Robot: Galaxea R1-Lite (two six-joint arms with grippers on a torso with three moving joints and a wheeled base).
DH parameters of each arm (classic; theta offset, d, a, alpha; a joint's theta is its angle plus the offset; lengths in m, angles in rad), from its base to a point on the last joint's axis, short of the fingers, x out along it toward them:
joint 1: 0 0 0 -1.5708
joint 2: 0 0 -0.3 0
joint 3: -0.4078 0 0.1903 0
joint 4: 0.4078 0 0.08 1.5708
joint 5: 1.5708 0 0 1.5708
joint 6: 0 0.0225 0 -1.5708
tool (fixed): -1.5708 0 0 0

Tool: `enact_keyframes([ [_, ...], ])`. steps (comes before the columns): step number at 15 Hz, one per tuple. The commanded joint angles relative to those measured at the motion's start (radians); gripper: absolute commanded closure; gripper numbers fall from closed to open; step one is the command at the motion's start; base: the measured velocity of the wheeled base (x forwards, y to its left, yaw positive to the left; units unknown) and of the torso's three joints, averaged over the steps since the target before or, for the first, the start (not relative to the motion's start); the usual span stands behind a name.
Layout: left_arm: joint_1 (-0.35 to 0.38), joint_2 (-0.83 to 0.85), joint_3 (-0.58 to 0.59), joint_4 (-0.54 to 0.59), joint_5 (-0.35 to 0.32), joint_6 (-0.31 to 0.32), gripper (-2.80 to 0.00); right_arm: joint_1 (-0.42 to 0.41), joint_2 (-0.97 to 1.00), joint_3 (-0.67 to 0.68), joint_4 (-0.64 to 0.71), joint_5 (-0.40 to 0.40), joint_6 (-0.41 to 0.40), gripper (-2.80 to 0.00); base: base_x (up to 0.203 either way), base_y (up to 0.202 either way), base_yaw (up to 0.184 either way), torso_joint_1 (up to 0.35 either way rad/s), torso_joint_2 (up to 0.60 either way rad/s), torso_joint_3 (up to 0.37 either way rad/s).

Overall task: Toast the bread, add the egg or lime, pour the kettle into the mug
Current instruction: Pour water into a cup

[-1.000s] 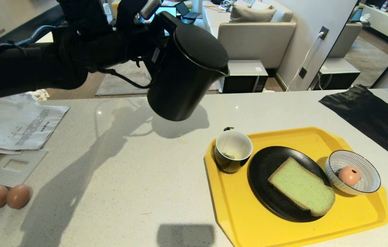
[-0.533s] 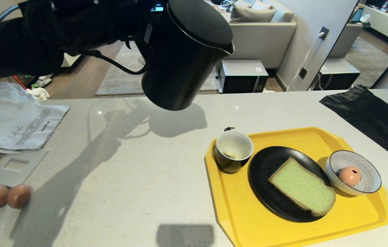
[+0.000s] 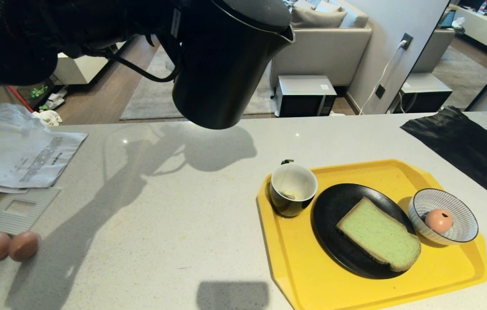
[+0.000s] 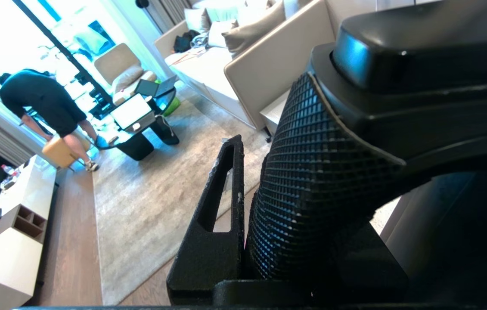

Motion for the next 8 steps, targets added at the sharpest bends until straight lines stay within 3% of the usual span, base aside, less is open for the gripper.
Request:
enact_keyframes([
  [1, 0.001, -0.009, 0.000, -0.003, -0.001, 0.001, 0.00, 0.001, 0.000, 0.001, 0.000, 0.001, 0.000, 0.00, 0.000, 0.000, 0.000, 0.000, 0.00, 0.000],
  [8, 0.003, -0.030, 0.001, -0.001, 0.017, -0.026, 0.00, 0.001, 0.000, 0.001, 0.000, 0.001, -0.004, 0.00, 0.000, 0.000, 0.000, 0.000, 0.00, 0.000],
])
